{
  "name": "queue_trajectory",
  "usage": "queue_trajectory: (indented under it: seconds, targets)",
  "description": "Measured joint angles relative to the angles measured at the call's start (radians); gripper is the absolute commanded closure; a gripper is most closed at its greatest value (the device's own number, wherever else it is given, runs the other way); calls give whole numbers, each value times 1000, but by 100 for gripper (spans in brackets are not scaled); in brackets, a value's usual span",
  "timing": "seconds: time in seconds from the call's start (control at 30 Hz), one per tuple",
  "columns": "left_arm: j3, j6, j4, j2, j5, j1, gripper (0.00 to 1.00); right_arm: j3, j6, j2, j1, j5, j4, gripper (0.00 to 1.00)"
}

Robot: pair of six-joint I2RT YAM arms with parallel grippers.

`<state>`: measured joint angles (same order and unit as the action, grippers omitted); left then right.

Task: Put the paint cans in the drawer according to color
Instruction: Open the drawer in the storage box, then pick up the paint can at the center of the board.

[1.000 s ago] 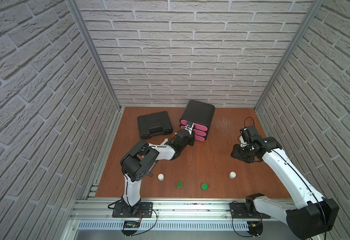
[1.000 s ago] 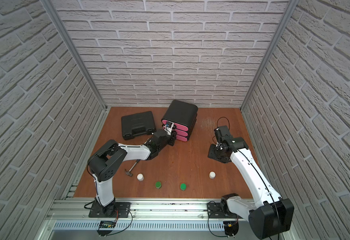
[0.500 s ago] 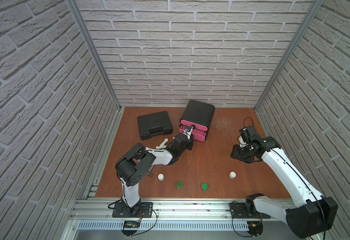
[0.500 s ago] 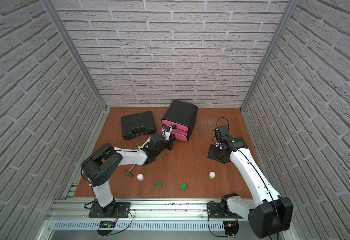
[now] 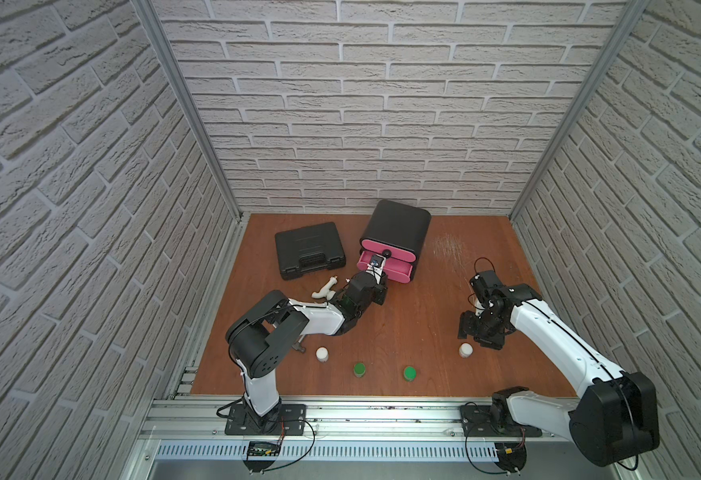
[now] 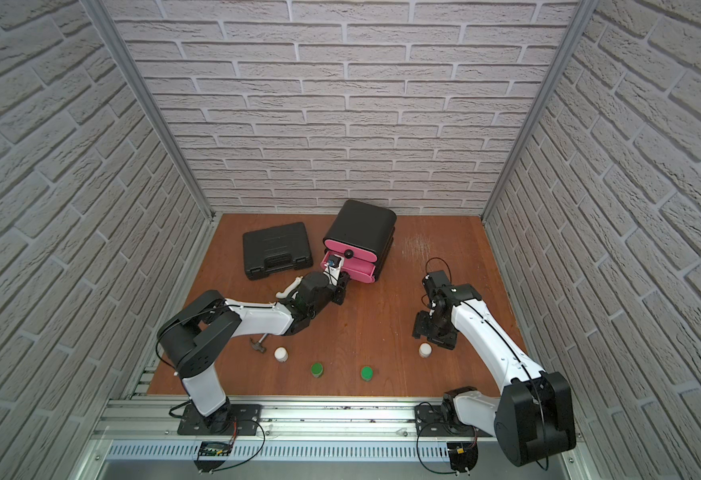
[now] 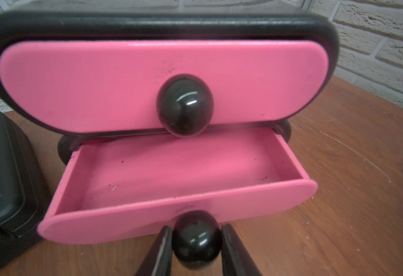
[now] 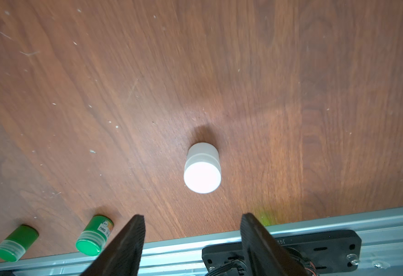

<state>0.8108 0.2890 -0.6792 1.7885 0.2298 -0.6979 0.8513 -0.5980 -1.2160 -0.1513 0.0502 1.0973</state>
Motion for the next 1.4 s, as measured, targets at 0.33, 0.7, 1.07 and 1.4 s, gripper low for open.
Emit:
queue_trajectory:
  seconds: [0.33,0.7,1.07,1.4]
  targets:
    - [-14,0,18,-21,4,-6,71,-70,-29,-74,0,0,-103,35]
    - [-16,0,31,-29,8,-10,69,-91,-47,-118,1,-13,-171,46]
    - [-23,-1,29,-33,25,-18,70,-124,-61,-120,1,-34,-178,46]
    - [-31,-1,29,-40,37,-25,69,-150,-72,-132,1,-22,-207,55]
